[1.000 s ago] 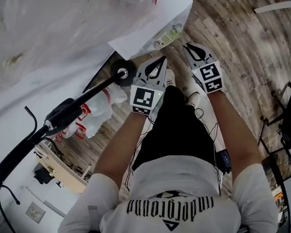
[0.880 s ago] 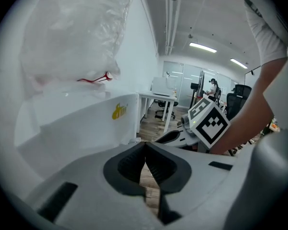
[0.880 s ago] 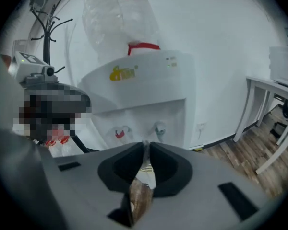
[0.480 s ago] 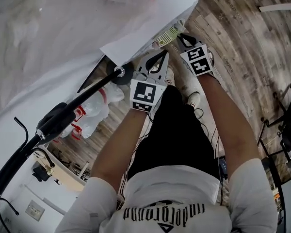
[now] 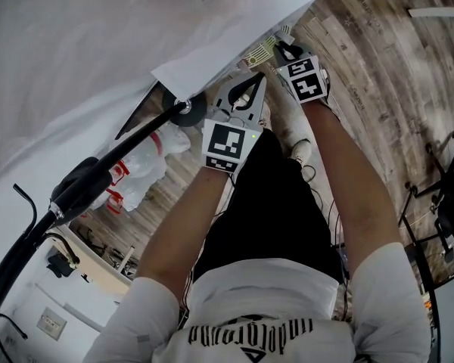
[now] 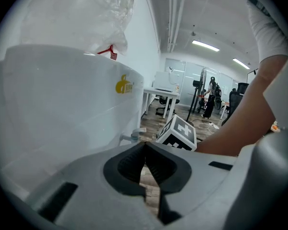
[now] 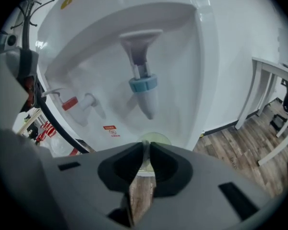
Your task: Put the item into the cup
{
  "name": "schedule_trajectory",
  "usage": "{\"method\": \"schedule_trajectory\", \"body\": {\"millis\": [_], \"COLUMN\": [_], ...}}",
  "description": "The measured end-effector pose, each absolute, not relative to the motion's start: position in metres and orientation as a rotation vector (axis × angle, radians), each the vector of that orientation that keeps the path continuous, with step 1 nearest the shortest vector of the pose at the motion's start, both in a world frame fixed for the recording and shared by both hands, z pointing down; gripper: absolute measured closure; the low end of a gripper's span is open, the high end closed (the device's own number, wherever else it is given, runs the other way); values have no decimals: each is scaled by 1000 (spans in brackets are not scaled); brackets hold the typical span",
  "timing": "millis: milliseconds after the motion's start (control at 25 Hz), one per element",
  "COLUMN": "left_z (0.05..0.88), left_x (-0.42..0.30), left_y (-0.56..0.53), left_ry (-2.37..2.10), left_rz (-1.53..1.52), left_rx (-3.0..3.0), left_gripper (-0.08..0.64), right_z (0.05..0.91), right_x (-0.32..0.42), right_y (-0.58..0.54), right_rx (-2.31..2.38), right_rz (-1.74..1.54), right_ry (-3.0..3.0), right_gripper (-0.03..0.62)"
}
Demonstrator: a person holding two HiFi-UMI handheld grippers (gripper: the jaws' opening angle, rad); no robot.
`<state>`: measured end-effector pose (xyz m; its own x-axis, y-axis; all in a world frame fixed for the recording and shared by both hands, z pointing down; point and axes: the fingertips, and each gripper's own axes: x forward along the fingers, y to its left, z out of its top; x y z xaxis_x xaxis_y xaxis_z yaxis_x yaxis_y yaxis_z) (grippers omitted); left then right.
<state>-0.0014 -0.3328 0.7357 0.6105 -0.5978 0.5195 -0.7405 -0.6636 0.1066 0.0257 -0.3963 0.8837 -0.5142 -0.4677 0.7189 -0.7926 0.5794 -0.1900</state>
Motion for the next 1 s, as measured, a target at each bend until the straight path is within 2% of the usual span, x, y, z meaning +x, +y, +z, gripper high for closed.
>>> {"method": "schedule_trajectory", "body": {"millis": [240,520,1000], "left_z": [736,734,700], "left_x": [-4,-4,0], "left_y": [-336,-340,-332], "left_ry": [-1097,-1103,-1136], "left_rz": [633,623,608], "left_rx": [2520,2519,2544], "left_gripper": [551,551,551], "right_z": [898,901,841], "right_x": [27,26,32], "right_y": [-404,-405,-377], "right_rx": [1029,1026,1009], "right_rz": [683,695,631], "right_ry": [-2157,-2152,-2216], "right_gripper": [523,423,416]}}
